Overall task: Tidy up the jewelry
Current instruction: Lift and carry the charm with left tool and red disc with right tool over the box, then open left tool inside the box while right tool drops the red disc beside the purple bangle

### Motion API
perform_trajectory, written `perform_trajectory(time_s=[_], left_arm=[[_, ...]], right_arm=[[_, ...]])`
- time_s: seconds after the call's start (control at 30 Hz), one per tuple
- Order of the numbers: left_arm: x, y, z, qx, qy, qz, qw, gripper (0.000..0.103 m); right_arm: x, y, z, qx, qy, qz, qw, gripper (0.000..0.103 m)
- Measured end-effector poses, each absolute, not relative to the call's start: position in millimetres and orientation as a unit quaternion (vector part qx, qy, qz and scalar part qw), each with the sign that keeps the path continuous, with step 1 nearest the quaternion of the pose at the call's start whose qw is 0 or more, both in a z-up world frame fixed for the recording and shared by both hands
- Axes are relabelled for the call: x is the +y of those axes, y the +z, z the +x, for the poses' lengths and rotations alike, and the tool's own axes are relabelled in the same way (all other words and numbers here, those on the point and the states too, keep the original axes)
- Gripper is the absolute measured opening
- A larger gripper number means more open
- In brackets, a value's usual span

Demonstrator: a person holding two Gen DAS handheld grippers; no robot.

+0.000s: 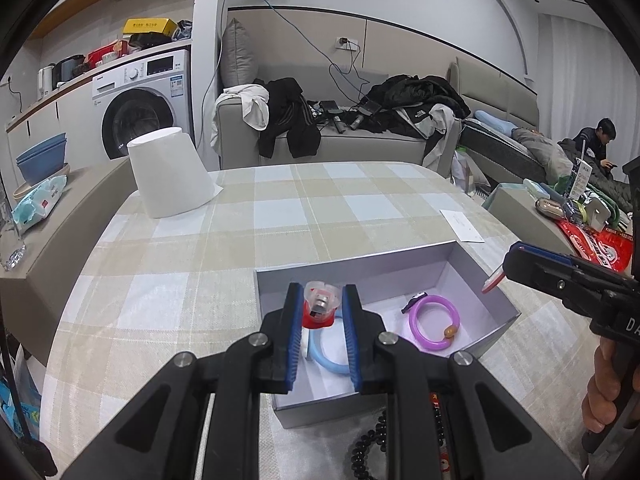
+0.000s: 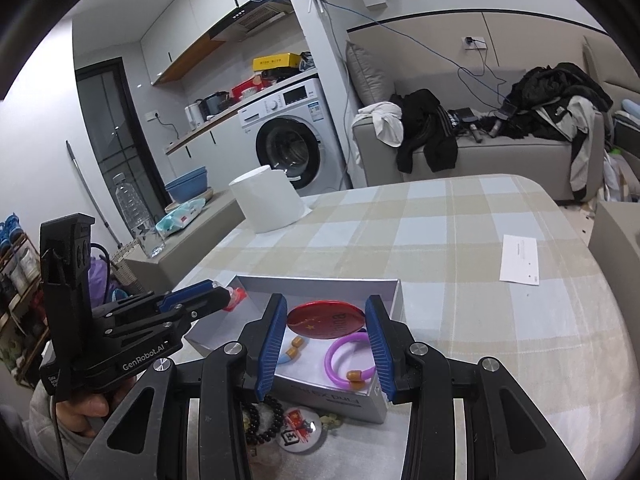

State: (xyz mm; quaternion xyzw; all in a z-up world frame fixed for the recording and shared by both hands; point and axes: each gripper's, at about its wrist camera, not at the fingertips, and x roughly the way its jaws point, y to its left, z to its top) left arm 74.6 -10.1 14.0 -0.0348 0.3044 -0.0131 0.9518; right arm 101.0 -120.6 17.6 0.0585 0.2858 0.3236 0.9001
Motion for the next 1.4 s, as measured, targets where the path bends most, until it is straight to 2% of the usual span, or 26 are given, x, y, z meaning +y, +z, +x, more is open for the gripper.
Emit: perform_trajectory(time_s=[1.2,1.33,1.4], left_arm=[[-14.2,4.1,78.1,0.322,-0.016,-0.025,0.946,0.015],[-11.5,6.4,76.8,0.326,-0.019,-0.037,0.944,0.016],[-11.1,10.3,73.8,0.324,-0.023,-0.041,0.945,0.028]], right_arm=[[-110.6,8.3,101.3,0.305,0.324,0.037,0.895,0.041],[-114.7,11.2,100.9,0.3,0.318,0.042,0.898,0.052],[-117.6,13.9,99.8,0.298,0.315,0.043,0.9,0.063]])
